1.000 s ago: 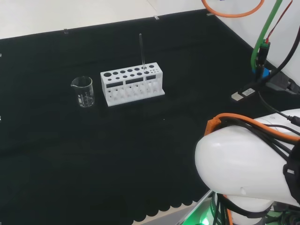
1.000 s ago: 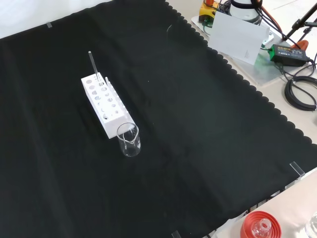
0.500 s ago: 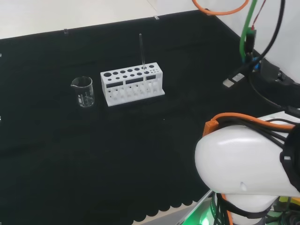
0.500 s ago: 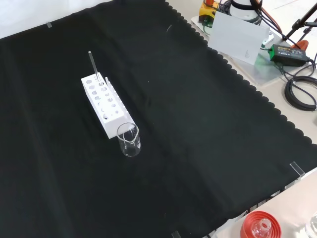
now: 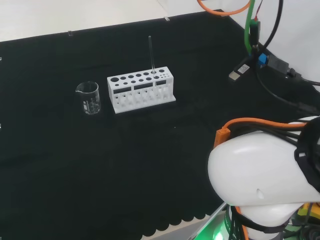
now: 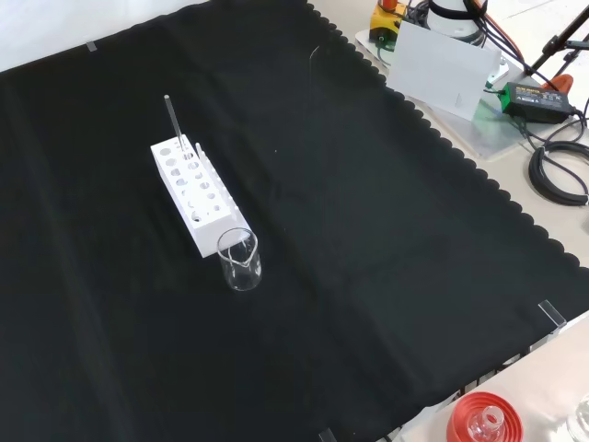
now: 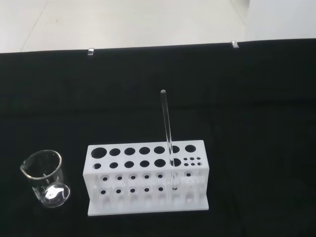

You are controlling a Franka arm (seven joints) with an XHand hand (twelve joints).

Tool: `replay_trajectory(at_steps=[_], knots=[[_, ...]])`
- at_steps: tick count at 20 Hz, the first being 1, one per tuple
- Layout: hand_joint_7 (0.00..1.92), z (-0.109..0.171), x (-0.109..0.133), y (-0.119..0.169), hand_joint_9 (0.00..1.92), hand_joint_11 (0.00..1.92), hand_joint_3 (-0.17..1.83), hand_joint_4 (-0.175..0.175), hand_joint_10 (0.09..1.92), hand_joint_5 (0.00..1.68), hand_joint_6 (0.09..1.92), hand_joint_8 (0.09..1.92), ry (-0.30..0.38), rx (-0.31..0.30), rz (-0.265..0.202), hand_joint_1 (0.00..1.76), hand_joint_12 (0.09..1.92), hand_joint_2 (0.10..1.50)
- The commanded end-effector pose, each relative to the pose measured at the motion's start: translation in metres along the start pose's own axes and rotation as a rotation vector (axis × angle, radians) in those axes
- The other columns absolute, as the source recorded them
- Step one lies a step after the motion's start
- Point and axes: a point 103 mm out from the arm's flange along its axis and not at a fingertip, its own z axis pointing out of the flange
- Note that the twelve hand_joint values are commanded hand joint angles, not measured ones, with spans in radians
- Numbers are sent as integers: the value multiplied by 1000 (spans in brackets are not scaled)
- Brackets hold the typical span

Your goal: Take the glass rod from the white test tube rack.

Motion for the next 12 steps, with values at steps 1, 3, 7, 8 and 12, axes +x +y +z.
replay_trajectory(at_steps=[1, 3, 7, 8, 12], knots=[[64, 5, -2, 27, 39, 0, 216, 27, 996, 212, 87, 671, 3, 18, -27, 382, 1523, 950], [64, 5, -2, 35, 46, 1, 216, 27, 998, 214, 87, 674, 5, 43, -32, 382, 1530, 950], [62, 7, -1, 51, 50, 10, 218, 25, 998, 219, 87, 676, 10, 61, -42, 382, 1539, 949], [61, 8, -1, 55, 51, 17, 218, 23, 998, 222, 87, 677, 13, 61, -43, 381, 1541, 949], [84, 14, -5, 67, 75, 66, 219, 19, 1002, 251, 87, 688, 11, 66, -40, 389, 1544, 946]])
